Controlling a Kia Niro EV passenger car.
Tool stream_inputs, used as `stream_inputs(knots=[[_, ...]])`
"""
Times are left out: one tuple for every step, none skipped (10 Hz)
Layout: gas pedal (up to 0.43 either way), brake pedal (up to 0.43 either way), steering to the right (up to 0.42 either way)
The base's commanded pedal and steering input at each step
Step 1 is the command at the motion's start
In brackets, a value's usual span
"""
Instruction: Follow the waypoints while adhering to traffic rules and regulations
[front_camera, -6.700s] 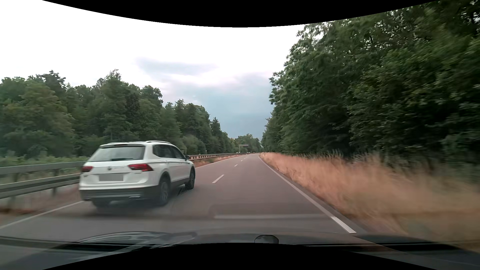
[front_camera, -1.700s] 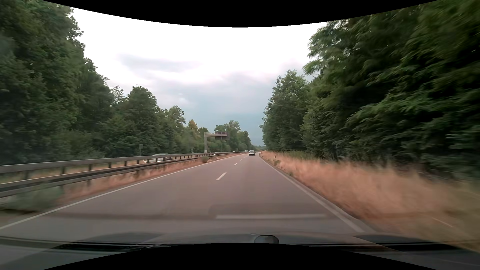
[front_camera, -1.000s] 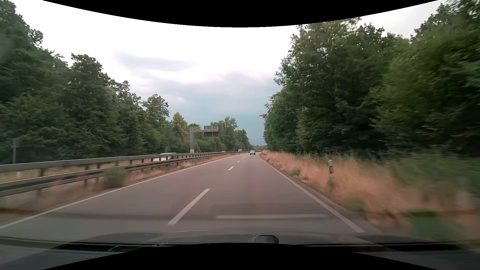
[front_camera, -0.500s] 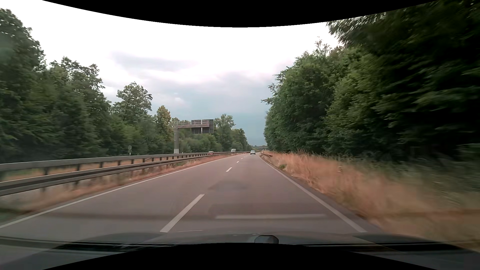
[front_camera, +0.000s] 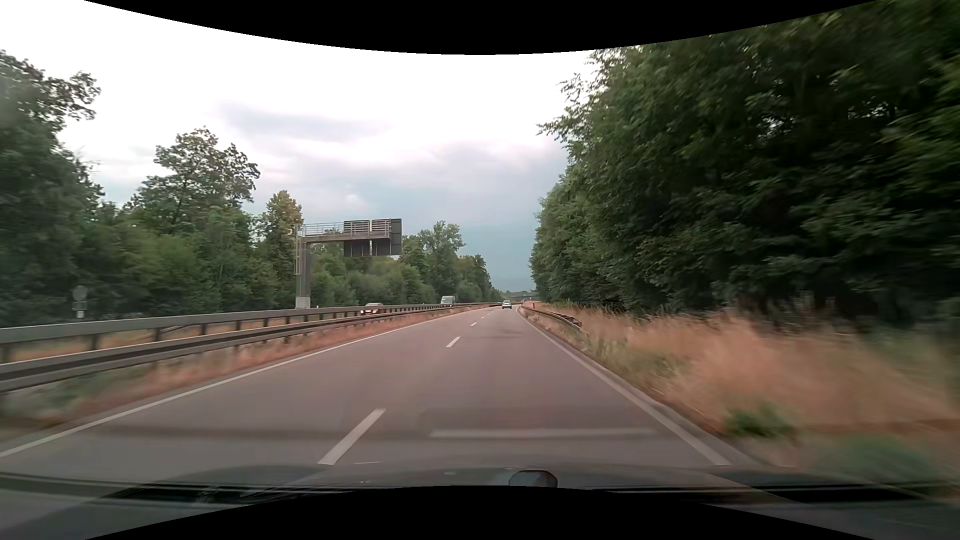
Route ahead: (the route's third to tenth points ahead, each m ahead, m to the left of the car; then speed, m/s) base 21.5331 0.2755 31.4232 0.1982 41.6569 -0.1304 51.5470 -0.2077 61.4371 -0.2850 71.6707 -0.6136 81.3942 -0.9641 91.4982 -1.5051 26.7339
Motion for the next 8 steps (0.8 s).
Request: stream_inputs(knots=[[0.240,0.000,0.003],[0.240,0.000,0.003],[0.240,0.000,0.003],[0.228,0.000,0.003],[0.228,0.000,0.003],[0.228,0.000,0.003],[0.220,0.000,0.003],[0.220,0.000,0.003]])
